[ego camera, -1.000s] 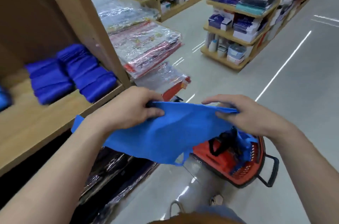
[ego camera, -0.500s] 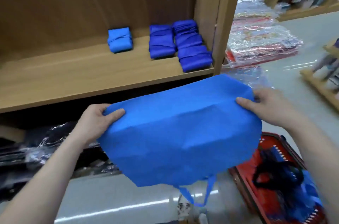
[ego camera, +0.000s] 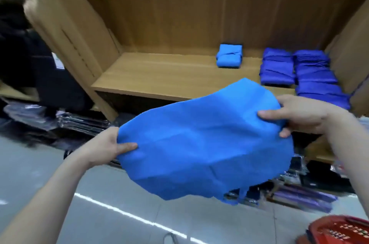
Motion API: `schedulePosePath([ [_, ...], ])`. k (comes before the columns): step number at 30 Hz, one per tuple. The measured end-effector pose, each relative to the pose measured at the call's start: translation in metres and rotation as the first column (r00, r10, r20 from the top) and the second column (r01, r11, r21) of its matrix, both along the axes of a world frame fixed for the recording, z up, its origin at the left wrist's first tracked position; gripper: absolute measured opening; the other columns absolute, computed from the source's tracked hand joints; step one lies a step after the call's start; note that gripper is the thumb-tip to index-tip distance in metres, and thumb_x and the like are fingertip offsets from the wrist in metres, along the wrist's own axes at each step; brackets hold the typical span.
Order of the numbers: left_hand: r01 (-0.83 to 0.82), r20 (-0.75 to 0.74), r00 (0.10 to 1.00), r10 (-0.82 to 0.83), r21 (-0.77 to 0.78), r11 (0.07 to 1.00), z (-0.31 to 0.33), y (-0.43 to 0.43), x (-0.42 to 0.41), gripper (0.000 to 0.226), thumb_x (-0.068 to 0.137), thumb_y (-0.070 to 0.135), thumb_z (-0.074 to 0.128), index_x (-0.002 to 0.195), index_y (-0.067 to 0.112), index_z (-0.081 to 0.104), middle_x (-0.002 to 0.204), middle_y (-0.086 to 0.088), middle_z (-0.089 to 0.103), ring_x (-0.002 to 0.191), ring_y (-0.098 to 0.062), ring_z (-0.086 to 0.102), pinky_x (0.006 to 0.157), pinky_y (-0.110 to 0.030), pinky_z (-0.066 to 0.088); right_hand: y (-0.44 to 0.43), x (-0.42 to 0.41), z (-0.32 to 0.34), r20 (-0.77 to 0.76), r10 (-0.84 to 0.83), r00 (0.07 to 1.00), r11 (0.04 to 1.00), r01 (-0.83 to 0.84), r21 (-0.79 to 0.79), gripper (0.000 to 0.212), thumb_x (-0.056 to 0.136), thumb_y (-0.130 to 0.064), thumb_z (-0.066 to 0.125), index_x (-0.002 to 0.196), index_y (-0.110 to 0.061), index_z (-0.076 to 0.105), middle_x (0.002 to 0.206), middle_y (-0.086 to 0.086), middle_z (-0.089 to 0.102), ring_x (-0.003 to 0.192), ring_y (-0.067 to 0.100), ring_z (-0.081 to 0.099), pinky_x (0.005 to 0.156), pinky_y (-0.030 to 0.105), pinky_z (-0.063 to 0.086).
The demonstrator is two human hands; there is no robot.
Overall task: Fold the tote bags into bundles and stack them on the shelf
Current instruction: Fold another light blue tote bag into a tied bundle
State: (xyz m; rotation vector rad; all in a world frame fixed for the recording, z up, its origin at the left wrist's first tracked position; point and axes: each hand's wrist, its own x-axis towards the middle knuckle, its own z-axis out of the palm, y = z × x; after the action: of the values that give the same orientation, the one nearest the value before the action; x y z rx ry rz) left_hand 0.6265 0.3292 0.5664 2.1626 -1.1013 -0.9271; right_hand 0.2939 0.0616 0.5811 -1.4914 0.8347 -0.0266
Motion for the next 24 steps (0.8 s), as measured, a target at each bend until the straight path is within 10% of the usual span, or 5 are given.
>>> schedulePosePath([
  [7,-0.161,0.443,0.843,0.305,-0.333,0.929,0.026,-0.002,0.156,0.021,0.091,0.028,0.067,0.070,0.027,0.065,0.050,-0.001,0.061,0.051,-0.026,0.060,0.056,-0.036,0.050,-0.018,0.164,0.073,0.310,-0.093,0.946,0.880,0.224,-0.420,0.013,0.091,-0.021,0.065,0.095,-0.010,0.070,0.095,-0.001,0.075,0.094,0.017,0.070,0.075,0.039,0.061],
  [13,-0.025,0.285,0.839,0.465,-0.831,0.555,0.088,-0.029,0.248,0.042,0.090,0.005,0.054,0.098,0.042,0.071,0.095,0.018,0.073,0.087,-0.015,0.071,0.083,-0.041,0.057,-0.002,0.233,0.133,0.645,0.217,0.733,0.185,0.617,-0.764,0.018,0.085,-0.006,0.066,0.100,0.002,0.071,0.093,-0.003,0.066,0.099,0.014,0.062,0.090,0.034,0.048],
  [18,0.179,0.479,0.777,0.408,-0.790,0.586,0.048,-0.047,0.284,0.041,0.082,-0.002,0.050,0.118,0.006,0.067,0.125,-0.011,0.062,0.122,-0.026,0.057,0.116,-0.039,0.030,-0.012,0.252,0.069,0.449,0.171,0.877,-0.294,0.480,-0.827,0.027,0.088,-0.015,0.061,0.111,-0.004,0.069,0.116,0.010,0.067,0.124,0.030,0.054,0.108,0.049,0.036],
  [21,0.108,0.557,0.782,0.279,-0.562,0.820,-0.002,-0.072,0.304,0.065,0.073,-0.021,0.057,0.130,0.009,0.060,0.140,-0.010,0.052,0.134,-0.026,0.045,0.116,-0.024,0.022,-0.039,0.255,0.004,0.127,-0.058,0.990,-0.204,0.113,-0.972,0.046,0.083,-0.013,0.045,0.125,-0.011,0.063,0.129,0.015,0.062,0.128,0.037,0.051,0.100,0.055,0.043],
  [24,0.146,0.649,0.760,-0.026,-0.131,0.980,-0.050,-0.105,0.316,0.075,0.079,-0.014,0.050,0.146,0.019,0.042,0.155,-0.007,0.033,0.145,-0.025,0.025,0.117,-0.033,0.022,-0.057,0.260,-0.043,-0.462,-0.205,0.863,0.400,-0.357,-0.844,0.082,0.080,-0.015,0.055,0.146,-0.045,0.016,0.162,0.006,0.011,0.149,0.026,0.014,0.112,0.056,0.028],
])
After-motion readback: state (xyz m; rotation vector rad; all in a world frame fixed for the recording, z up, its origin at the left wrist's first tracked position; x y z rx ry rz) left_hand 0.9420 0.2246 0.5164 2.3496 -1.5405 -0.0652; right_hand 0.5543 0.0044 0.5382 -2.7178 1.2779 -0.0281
